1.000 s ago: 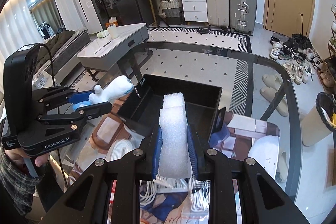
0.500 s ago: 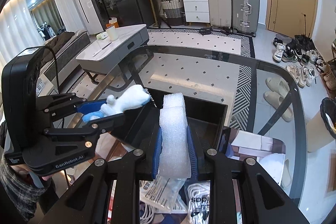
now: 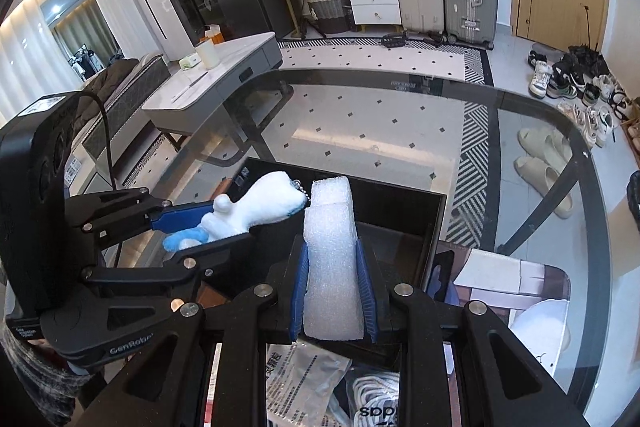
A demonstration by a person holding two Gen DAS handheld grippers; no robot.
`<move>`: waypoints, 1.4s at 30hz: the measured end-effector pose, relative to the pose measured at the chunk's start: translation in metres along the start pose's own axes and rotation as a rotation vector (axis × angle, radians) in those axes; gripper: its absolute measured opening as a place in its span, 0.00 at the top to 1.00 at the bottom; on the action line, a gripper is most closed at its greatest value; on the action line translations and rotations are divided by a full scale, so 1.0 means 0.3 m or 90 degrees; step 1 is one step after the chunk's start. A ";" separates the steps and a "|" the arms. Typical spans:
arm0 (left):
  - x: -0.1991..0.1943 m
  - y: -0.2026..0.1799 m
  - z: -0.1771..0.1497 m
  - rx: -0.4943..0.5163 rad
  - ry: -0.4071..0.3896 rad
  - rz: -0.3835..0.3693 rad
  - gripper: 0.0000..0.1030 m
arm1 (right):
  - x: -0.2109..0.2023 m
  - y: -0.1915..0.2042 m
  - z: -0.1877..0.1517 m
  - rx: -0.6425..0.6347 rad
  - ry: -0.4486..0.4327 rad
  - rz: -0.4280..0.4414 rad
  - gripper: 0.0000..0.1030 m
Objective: Organize soft objects
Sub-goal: 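Lift the plush toy and foam sleeve with both tools toward the black box, then lower both items into the black box and open both tools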
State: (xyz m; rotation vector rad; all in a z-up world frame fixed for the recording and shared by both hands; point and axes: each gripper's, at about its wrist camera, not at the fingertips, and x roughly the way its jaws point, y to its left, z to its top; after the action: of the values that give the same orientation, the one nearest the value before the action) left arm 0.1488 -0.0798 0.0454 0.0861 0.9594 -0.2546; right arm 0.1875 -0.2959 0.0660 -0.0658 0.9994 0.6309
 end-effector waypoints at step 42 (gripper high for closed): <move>-0.009 -0.035 -0.012 0.022 0.047 -0.005 0.10 | -0.030 -0.001 -0.033 -0.012 0.001 -0.012 0.19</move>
State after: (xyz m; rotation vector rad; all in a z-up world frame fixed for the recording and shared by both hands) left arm 0.1419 -0.0888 0.0458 0.1240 1.0293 -0.2771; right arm 0.1768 -0.3036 0.0677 -0.0923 0.9942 0.6222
